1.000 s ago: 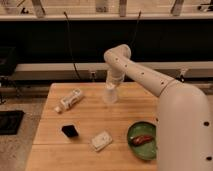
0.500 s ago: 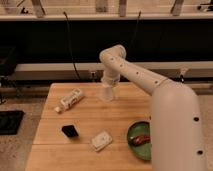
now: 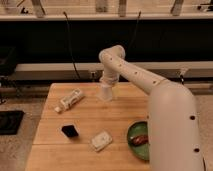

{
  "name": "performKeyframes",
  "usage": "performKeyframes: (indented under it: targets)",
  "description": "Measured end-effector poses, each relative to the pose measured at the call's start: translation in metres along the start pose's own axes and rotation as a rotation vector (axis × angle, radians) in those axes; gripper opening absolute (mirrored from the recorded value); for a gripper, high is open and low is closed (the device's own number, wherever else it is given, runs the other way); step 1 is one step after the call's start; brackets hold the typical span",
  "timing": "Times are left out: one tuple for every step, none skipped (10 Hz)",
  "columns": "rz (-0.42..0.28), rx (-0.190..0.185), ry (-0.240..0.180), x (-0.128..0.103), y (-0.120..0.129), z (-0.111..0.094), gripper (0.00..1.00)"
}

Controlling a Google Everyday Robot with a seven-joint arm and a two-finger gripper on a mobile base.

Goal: Place the ceramic cup over the eraser

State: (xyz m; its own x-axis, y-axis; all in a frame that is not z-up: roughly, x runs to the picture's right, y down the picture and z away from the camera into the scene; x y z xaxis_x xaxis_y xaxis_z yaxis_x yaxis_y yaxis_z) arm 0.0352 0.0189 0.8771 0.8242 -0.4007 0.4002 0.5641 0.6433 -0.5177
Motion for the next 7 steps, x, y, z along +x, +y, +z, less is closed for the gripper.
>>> performKeyframes:
  targets:
    - [-0.003,-0.004,0.001,0.002,0.0029,0.0,0.8]
    - [-0.007,0.001,-0.005,0.0032,0.0048,-0.0068,0.8]
    - [-0.009,0.008,-0.009,0.0036,0.0036,-0.0087,0.8]
    - [-0.012,0.016,-0.015,0.0043,0.0016,-0.0083,0.8]
    - [-0.017,0.023,-0.021,0.0044,-0.0009,-0.007,0.8]
    - [-0.019,0.028,-0.026,0.0068,-0.0016,-0.006,0.8]
    - [-0.018,0.03,-0.032,0.0092,-0.0017,-0.0048,0.8]
